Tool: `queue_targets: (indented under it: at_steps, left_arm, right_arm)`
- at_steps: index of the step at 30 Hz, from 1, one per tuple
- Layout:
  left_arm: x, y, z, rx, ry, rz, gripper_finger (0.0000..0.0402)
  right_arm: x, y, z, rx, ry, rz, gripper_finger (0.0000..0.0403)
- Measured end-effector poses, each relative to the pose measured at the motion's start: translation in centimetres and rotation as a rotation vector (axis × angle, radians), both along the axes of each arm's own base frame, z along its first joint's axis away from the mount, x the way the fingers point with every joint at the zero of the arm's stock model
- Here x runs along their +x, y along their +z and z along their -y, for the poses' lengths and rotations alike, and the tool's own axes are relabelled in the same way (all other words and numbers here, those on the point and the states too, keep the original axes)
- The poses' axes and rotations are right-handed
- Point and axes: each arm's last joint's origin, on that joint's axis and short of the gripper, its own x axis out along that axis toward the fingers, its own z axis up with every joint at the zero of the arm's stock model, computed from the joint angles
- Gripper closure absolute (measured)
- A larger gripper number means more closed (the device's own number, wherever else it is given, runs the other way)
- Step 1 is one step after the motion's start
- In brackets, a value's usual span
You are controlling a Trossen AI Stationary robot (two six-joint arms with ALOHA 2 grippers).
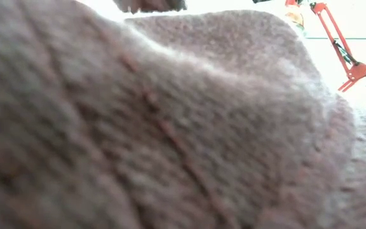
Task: Pick & Place hat
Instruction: Stack the top red cap on the red cap on the shelf
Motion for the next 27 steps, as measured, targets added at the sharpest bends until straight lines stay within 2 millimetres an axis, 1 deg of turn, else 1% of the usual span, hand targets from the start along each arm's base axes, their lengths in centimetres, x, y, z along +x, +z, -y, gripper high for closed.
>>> queue_targets:
  at_steps: [2, 5, 7, 8, 11, 13, 15, 18, 20, 21, 24, 27]
  left_arm:
    - [-1.1, 0.1, 0.6, -0.035, -0.026, 0.015, 0.0399]
    - [-2.0, -0.8, 1.4, -0.077, -0.025, -0.049, 0.0399]
    - [-2.0, -1.5, 1.9, -0.103, -0.026, -0.093, 0.0399]
    - [-1.8, -1.7, 2.1, -0.115, -0.029, -0.103, 0.0399]
    - [-0.5, -2.2, 2.5, -0.105, -0.013, -0.120, 0.0399]
    - [1.0, -2.7, 2.7, -0.055, 0.026, -0.156, 0.0398]
    - [2.2, -3.2, 2.7, 0.032, 0.086, -0.215, 0.0398]
    - [4.2, -3.9, 2.8, 0.184, 0.187, -0.311, 0.0398]
    - [5.5, -4.4, 3.2, 0.260, 0.223, -0.359, 0.0398]
    - [6.0, -4.6, 3.4, 0.293, 0.236, -0.382, 0.0397]
    - [6.7, -4.9, 3.9, 0.357, 0.262, -0.411, 0.0397]
    - [7.0, -5.0, 4.6, 0.357, 0.242, -0.388, 0.0397]
  right_arm:
    - [0.6, -0.2, 0.0, -0.008, -0.001, -0.001, 0.0351]
    - [1.8, -0.1, -0.1, -0.055, 0.007, 0.015, 0.0351]
    - [2.8, 0.1, -0.1, -0.109, 0.019, 0.009, 0.0351]
    - [3.2, 0.6, -0.1, -0.141, 0.032, 0.007, 0.0351]
    - [4.5, 2.8, -0.1, -0.215, 0.074, 0.023, 0.0351]
    - [5.3, 4.6, 0.0, -0.208, 0.103, 0.066, 0.0351]
    - [6.2, 6.0, 0.4, -0.144, 0.149, 0.130, 0.0351]
    - [7.3, 8.1, 1.0, 0.018, 0.283, 0.252, 0.0351]
    - [8.1, 9.4, 1.0, 0.093, 0.383, 0.305, 0.0351]
    - [8.5, 9.8, 0.8, 0.102, 0.413, 0.311, 0.0351]
    - [9.9, 10.3, 0.0, 0.017, 0.454, 0.220, 0.0351]
    - [11.4, 10.1, -0.3, -0.081, 0.375, 0.078, 0.0343]
